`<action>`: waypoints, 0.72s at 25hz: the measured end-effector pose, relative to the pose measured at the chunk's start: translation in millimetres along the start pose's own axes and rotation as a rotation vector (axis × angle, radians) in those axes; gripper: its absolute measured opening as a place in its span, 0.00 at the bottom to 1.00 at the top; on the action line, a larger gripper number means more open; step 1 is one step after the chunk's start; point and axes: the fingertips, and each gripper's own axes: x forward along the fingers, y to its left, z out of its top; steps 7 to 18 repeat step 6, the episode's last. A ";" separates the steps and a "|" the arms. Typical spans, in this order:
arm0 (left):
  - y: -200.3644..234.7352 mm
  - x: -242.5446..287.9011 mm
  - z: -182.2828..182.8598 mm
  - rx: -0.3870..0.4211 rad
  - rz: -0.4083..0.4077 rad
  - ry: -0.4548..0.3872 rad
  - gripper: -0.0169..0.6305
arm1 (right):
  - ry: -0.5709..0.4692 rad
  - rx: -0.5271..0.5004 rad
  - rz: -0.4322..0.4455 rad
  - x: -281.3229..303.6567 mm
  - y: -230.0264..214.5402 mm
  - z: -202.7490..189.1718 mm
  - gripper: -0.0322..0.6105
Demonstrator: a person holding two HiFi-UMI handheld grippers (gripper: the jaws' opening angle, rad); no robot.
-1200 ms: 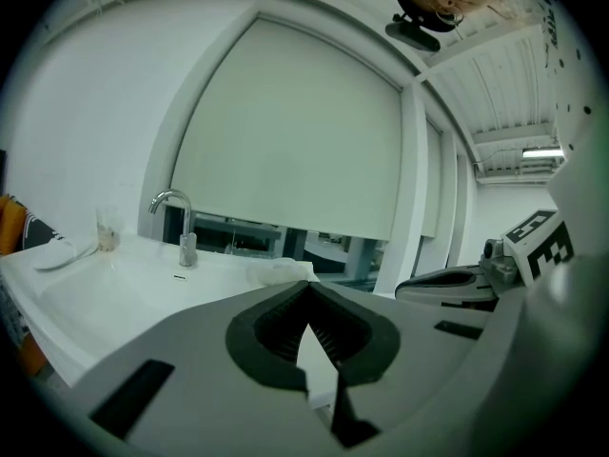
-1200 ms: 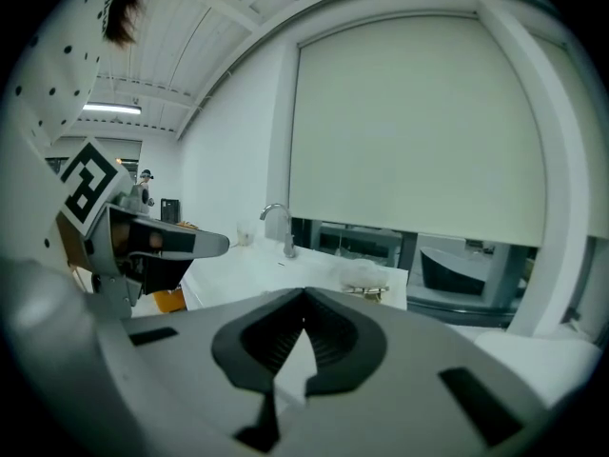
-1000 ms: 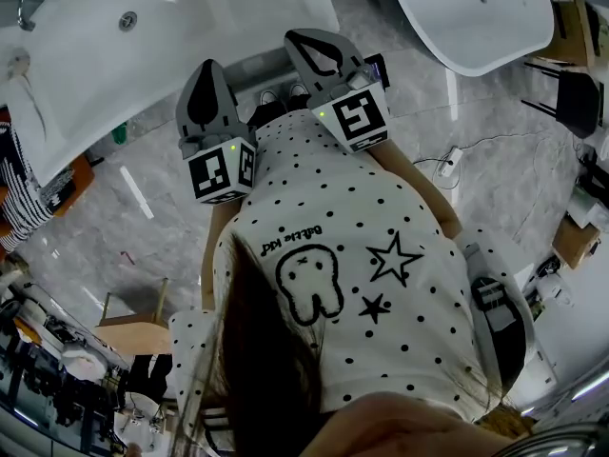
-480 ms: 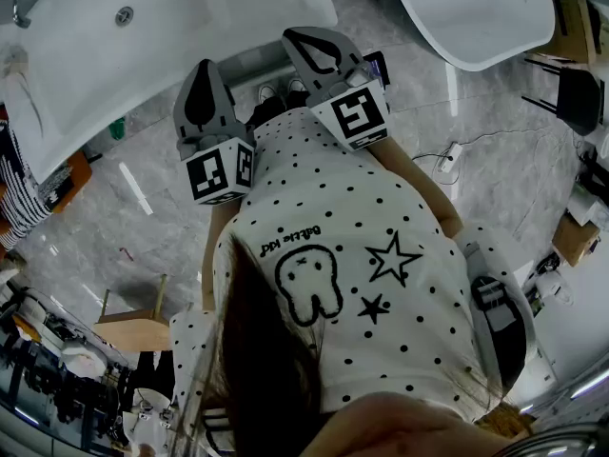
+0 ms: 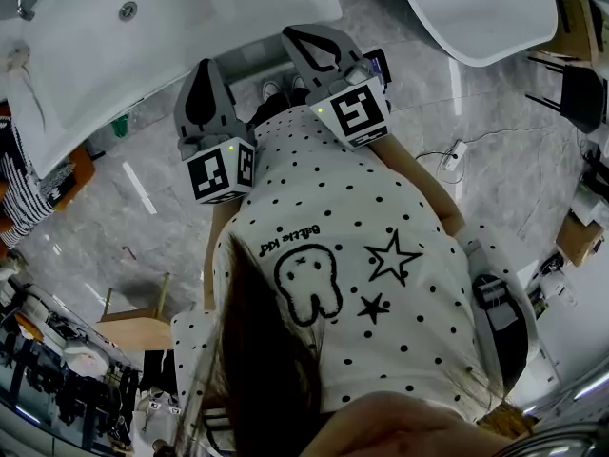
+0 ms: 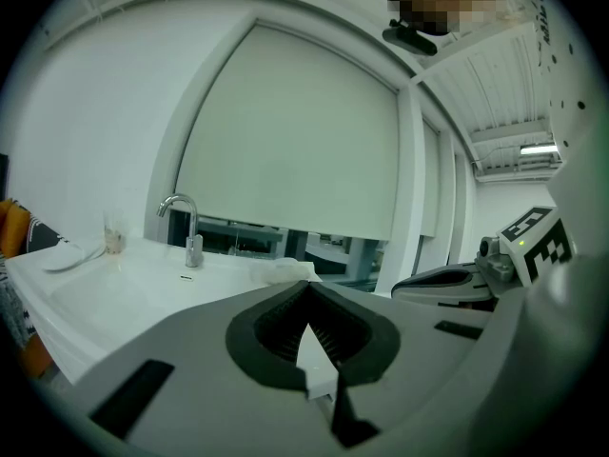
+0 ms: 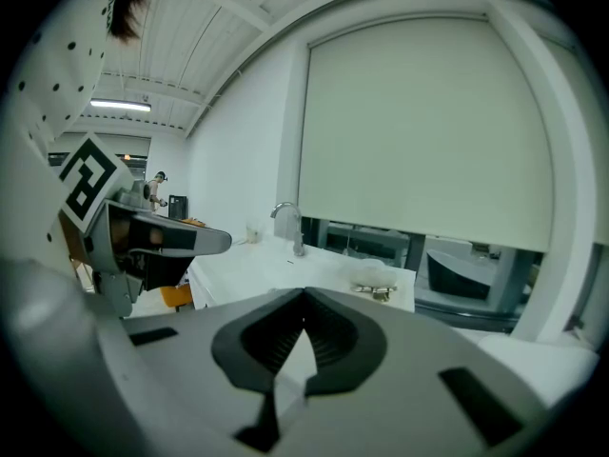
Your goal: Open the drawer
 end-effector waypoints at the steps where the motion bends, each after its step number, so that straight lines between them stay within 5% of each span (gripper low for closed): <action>1: 0.8 -1.9 -0.3 0.001 -0.001 0.001 0.03 | 0.001 0.000 0.000 -0.2 2.3 0.1 0.07; 18: 10.2 -10.0 -5.7 0.000 -0.004 0.003 0.03 | 0.004 -0.003 0.006 4.3 16.6 -2.3 0.07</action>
